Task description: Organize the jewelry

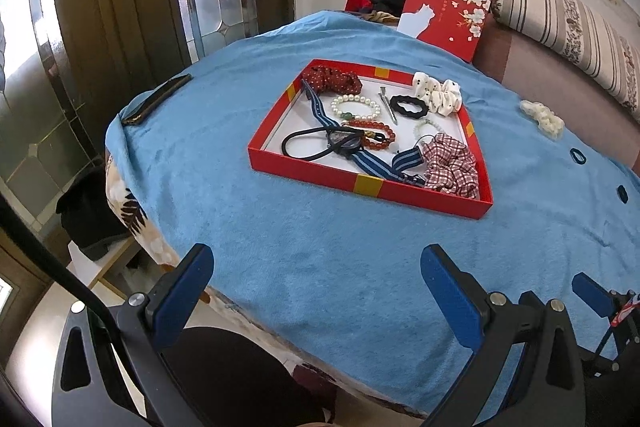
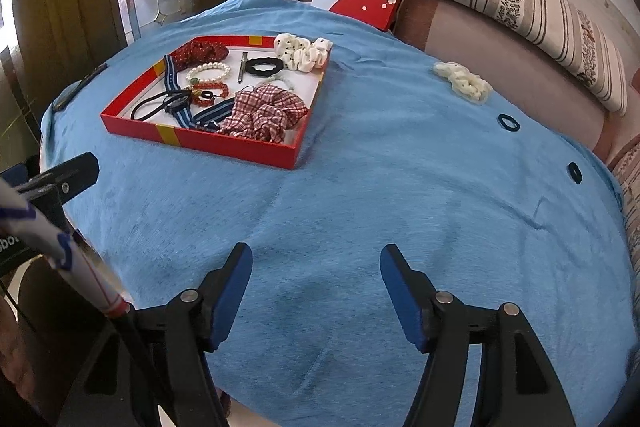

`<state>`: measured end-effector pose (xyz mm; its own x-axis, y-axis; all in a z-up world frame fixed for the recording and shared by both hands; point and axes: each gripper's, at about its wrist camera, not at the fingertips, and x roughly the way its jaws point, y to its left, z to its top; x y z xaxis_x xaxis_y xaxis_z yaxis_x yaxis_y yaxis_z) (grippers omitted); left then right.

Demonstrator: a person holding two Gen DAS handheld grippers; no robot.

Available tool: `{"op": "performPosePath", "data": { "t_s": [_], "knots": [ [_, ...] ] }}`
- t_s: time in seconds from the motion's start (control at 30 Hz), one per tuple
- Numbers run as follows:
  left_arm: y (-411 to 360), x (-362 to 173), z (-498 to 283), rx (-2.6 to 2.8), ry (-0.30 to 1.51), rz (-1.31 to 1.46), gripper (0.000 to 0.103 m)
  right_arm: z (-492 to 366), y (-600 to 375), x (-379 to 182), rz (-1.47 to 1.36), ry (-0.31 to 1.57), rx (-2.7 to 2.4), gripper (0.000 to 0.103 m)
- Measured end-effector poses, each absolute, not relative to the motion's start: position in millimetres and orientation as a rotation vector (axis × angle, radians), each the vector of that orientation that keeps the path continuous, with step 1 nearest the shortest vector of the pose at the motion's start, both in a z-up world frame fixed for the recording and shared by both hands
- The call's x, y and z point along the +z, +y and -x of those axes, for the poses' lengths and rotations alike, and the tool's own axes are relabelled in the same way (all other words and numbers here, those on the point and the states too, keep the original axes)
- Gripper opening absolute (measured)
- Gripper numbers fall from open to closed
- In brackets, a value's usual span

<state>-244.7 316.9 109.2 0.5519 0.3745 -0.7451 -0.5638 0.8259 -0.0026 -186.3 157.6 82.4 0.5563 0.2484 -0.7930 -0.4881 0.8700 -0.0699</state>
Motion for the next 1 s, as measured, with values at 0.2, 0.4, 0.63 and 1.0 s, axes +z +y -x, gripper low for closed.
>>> {"op": "performPosePath", "data": {
  "t_s": [0.2,0.4,0.63,1.0],
  "knots": [
    [322,116,257,0.607,0.777,0.235,0.103,193,162,84,0.317,0.878,0.428,0.071],
    [311,133,270,0.600,0.718,0.178,0.103,207,163,99,0.324,0.844,0.411,0.072],
    [312,165,307,0.630,0.625,0.189,0.103,231,163,124,0.322,0.774,0.412,0.074],
    [304,201,360,0.679,0.561,0.164,0.103,263,156,157,0.277,0.685,0.445,0.077]
  ]
}}
